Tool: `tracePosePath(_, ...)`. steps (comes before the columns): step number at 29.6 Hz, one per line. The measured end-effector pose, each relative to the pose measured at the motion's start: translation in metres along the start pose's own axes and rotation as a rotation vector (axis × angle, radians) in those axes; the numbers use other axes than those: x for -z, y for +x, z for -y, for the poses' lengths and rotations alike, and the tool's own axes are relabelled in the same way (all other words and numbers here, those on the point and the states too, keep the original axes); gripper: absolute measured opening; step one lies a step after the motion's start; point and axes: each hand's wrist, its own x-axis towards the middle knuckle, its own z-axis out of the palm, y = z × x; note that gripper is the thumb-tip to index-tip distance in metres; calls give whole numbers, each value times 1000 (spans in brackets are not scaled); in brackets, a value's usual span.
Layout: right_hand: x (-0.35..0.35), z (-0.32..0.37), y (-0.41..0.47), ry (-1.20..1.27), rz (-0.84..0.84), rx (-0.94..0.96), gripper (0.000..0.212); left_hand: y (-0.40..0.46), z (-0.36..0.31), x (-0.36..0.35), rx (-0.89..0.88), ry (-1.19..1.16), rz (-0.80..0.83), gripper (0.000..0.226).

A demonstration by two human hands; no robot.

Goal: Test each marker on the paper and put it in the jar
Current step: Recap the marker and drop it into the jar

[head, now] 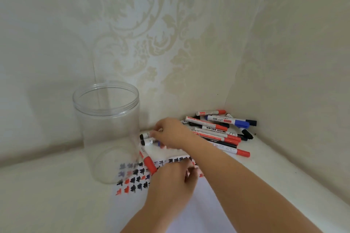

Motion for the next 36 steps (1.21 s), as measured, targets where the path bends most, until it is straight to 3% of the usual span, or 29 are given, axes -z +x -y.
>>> tracePosePath(2, 11, -17, -6, -72, -94, 7, 22, 1, 4, 0, -4, -44, -53, 17)
tracePosePath(4, 20, -37, -14, -137, -86, -5, 20, 3, 8, -1, 15, -98, -88, 16)
tracePosePath(8, 20, -63, -35, -319, -4, -38, 31, 7, 12, -2, 57, -166, -145, 9)
tracePosePath(12, 10, -68, -48, -482, -85, 40, 31, 9, 13, -5, 59, -165, -150, 7)
tracePosePath(14, 16, -66, -57, -325, -167, 29, 27, 9, 14, -6, 63, -173, -139, 8)
tracePosePath(17, 24, -61, -77, 247, -280, -62, 16, 8, 12, -6, 69, -264, -118, 29)
tracePosePath(19, 23, -57, -94, 628, -228, -136, 9, 6, 8, -4, 35, -310, -85, 42)
tracePosePath(21, 16, -53, -108, 867, -166, -125, 12, 2, 1, -2, -63, -302, -32, 30)
tracePosePath(24, 9, -53, -122, 939, -192, -113, 16, -4, -7, 0, -162, -290, 29, 3)
tracePosePath(27, 11, -59, -132, 1022, -152, -92, 20, -7, -14, 1, -225, -239, 31, 12)
tracePosePath(30, 14, -66, -141, 1106, -137, 10, 24, -10, -22, 3, -281, -254, 59, 8)
tracePosePath(36, 18, -74, -150, 978, -218, 55, 17, -11, -27, -3, -220, -291, 90, 18)
